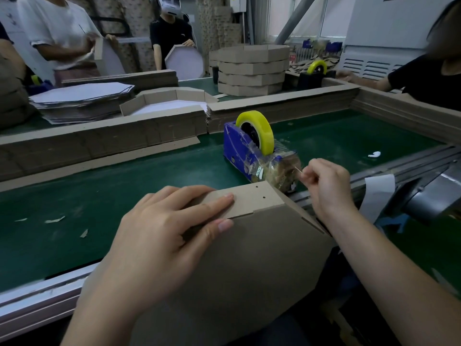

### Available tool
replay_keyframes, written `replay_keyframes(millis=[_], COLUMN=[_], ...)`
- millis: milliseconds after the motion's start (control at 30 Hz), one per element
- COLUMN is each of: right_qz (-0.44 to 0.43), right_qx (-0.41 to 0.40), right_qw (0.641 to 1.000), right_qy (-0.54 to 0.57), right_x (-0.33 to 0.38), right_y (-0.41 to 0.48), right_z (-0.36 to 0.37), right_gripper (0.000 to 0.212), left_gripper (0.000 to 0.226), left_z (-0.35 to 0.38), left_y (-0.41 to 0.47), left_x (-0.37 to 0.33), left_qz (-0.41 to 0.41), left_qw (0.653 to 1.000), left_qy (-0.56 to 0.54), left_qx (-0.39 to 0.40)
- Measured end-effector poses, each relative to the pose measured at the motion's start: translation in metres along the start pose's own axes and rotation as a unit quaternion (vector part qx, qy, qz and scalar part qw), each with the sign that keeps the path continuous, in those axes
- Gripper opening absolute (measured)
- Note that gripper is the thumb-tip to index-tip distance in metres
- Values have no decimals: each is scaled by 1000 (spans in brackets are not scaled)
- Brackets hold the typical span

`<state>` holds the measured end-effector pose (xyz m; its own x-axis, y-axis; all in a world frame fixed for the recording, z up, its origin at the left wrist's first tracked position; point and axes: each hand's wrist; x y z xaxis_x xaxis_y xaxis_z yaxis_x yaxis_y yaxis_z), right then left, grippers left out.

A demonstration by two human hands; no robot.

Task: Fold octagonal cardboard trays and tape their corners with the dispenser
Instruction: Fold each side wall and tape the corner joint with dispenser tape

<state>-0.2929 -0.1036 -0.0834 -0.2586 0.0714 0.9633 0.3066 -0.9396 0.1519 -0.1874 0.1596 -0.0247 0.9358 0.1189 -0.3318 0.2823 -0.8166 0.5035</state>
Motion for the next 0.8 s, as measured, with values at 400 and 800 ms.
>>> replay_keyframes(millis=[400, 800], right_qz=[-265, -4], right_qx=[0, 144], right_qw=[866, 989], right_qy=[-425, 23], right_x=[34, 39], right_y=[-24, -166], right_z=[-20, 47], right_gripper=[7, 11], left_gripper=[41, 23], left_z=[0, 2], left_y=[1, -1], left_x=[3, 8], left_qz=[14, 29], left_qw=[1000, 995], left_qy=[-23, -92], left_qx=[-1, -18])
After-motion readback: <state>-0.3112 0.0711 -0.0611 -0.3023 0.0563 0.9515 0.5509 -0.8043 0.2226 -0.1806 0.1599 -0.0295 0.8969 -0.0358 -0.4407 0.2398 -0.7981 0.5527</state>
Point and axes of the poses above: each hand's wrist, its own y-axis towards the middle knuckle, its own z-axis out of the palm, x = y × z, and after that the axes turned 5 degrees about -y, right-handed
